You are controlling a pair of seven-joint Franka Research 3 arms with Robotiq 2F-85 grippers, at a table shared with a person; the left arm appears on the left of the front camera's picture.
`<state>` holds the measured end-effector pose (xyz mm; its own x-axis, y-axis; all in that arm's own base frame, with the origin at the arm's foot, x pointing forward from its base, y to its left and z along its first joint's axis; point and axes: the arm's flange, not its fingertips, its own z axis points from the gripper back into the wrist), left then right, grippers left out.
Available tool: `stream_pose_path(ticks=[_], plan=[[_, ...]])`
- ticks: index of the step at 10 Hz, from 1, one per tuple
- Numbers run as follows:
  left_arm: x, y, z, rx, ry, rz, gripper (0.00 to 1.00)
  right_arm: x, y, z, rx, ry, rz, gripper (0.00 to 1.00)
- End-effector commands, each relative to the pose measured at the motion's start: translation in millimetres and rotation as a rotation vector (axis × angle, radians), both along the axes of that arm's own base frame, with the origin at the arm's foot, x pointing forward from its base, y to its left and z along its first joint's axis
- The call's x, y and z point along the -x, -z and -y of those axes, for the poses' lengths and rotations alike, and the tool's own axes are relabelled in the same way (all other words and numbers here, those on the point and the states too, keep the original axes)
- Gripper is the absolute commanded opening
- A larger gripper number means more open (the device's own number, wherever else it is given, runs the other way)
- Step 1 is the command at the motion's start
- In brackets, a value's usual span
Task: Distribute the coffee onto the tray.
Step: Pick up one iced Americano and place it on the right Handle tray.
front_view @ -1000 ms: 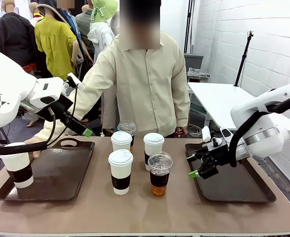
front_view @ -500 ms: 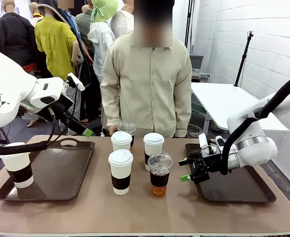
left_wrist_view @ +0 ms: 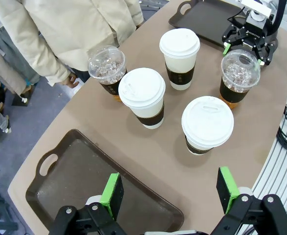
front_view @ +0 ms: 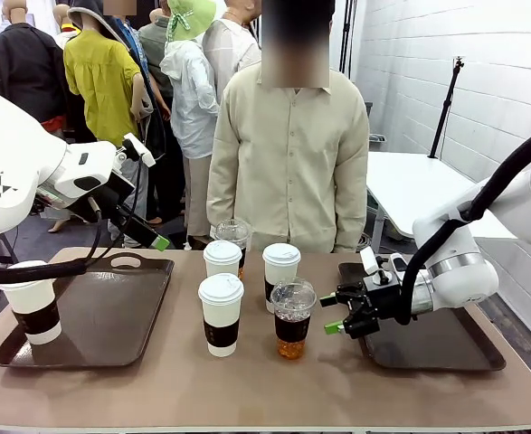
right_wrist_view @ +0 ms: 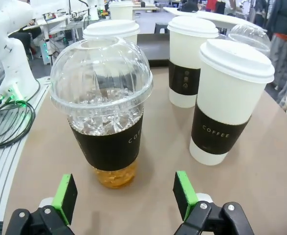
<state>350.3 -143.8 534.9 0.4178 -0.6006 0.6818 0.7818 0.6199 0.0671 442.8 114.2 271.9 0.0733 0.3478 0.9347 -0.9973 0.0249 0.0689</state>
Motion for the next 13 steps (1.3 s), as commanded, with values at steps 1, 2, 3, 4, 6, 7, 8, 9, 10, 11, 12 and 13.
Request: stream_pose_path(ticks=[1,2,3,4,6,7,8,9,10,11,12,13], plan=[[1,0,0,0.000,-0.001,-0.009,1.00,0,-2,-1,0.018,0.006,0.012,1.00],[1,0,0,0.000,-0.001,-0.009,1.00,0,-2,-1,0.018,0.006,0.012,1.00],[1,0,0,0.000,-0.001,-0.009,1.00,0,0,0,0.002,0.002,0.002,1.00],[1,0,0,0.000,-0.001,-0.009,1.00,-3,3,-7,-0.016,0.004,0.015,1.00],[1,0,0,0.000,-0.001,-0.009,1.00,-8,9,-19,-0.036,-0.017,0.007,1.00],[1,0,0,0.000,-0.001,-0.009,1.00,-9,12,-23,-0.038,-0.029,0.003,1.00],[1,0,0,0.000,-0.001,-0.009,1.00,-11,15,-27,-0.040,-0.035,0.000,1.00],[1,0,0,0.000,-0.001,-0.009,1.00,-13,16,-30,-0.040,-0.042,-0.002,1.00],[1,0,0,0.000,-0.001,-0.009,1.00,-14,17,-33,-0.042,-0.042,0.002,1.00],[1,0,0,0.000,-0.001,-0.009,1.00,-16,18,-35,-0.061,-0.049,-0.003,1.00],[1,0,0,0.000,-0.001,-0.009,1.00,-16,19,-37,-0.067,-0.055,-0.003,1.00],[1,0,0,0.000,-0.001,-0.009,1.00,-17,20,-39,-0.081,-0.072,-0.015,1.00]])
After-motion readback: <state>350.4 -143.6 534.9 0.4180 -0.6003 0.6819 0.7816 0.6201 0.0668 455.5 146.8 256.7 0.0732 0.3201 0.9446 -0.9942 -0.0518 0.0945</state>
